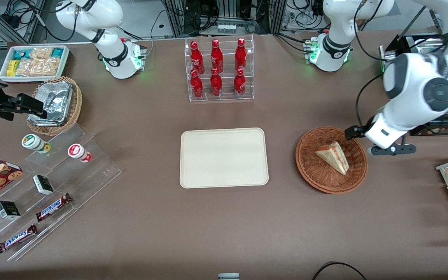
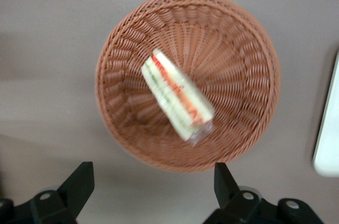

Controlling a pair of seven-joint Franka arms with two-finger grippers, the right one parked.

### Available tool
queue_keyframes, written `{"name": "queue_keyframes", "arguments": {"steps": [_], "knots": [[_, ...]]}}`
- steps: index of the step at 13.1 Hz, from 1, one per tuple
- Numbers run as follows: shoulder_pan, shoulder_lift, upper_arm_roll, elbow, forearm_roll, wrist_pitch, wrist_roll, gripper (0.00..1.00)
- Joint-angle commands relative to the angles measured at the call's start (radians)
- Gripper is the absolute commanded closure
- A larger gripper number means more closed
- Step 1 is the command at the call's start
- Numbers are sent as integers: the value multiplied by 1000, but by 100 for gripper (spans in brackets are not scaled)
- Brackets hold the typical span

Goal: Place sandwich from basket to tray
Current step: 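Move the left gripper over the wicker basket above the wrapped sandwich, then lower the left gripper and close it on the wrapped sandwich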

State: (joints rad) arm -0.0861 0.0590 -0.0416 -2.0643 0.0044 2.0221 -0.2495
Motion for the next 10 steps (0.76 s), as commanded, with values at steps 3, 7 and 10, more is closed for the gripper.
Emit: {"name": "queue_keyframes", "arguments": {"steps": [3, 7, 10], "knots": [[-60, 67, -1, -11, 11, 128, -408, 0], [-61, 82, -1, -33, 3, 142, -592, 0], [-61, 42, -1, -153, 3, 295, -683, 0]]}}
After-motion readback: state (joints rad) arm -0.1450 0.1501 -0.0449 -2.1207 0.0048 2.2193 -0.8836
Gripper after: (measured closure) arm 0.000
